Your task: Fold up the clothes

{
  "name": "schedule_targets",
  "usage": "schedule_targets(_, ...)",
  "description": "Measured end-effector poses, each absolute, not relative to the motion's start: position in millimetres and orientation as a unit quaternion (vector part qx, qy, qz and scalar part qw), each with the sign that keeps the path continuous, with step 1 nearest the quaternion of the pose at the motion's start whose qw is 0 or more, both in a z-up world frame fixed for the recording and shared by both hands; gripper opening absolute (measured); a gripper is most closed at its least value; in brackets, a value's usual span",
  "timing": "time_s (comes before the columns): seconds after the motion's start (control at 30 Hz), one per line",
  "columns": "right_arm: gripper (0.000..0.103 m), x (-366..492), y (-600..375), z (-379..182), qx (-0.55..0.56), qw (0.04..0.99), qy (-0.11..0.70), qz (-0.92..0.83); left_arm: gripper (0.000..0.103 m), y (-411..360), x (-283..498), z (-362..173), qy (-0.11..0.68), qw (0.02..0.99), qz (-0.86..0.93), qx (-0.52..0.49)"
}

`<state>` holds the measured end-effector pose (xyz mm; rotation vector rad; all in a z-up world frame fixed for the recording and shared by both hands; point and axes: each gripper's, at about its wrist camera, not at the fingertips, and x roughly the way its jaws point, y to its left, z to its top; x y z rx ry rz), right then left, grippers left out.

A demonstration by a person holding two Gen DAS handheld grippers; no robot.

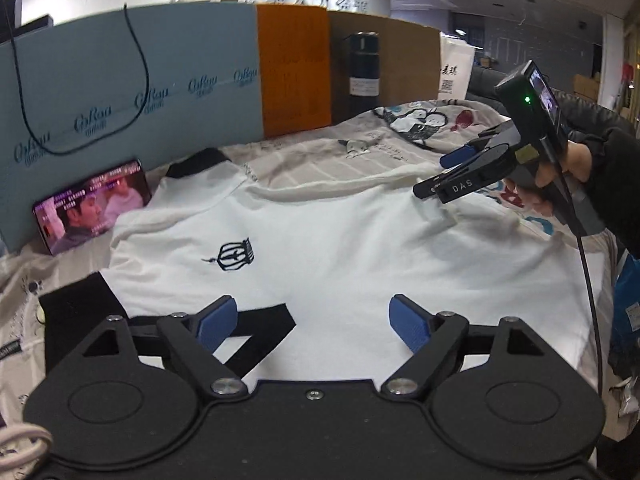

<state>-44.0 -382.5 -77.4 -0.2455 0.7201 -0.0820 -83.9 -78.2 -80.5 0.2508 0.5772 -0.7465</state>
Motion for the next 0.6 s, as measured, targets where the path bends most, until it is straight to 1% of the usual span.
schedule_targets(0.13, 0.065, -21.9, -397.9, -82.2, -0.129, 0.921, 0.363, -0.056, 0.084, -84.2, -81.6, -93.8, 0.298, 0.874, -0.361, 0.131)
schedule_targets(0.37, 0.065, 24.0, -434.6, -76.1, -0.121, 0.918, 0.352, -0.133, 0.084, -88.1, -77.0, -103.4, 0.313, 0.868, -0.36, 0.134)
schedule_targets(0.47, 0.065, 33.9, -455.8, -76.2, -0.091, 0.916, 0.347, -0.181, 0.087, -87.7, -75.7, -103.7, 0.316, 0.868, -0.359, 0.132)
schedule_targets(0.6, 0.064, 28.7, -477.9, -71.9, -0.034, 0.919, 0.337, -0.205, 0.088, -86.6, -74.4, -104.0, 0.315, 0.869, -0.36, 0.128)
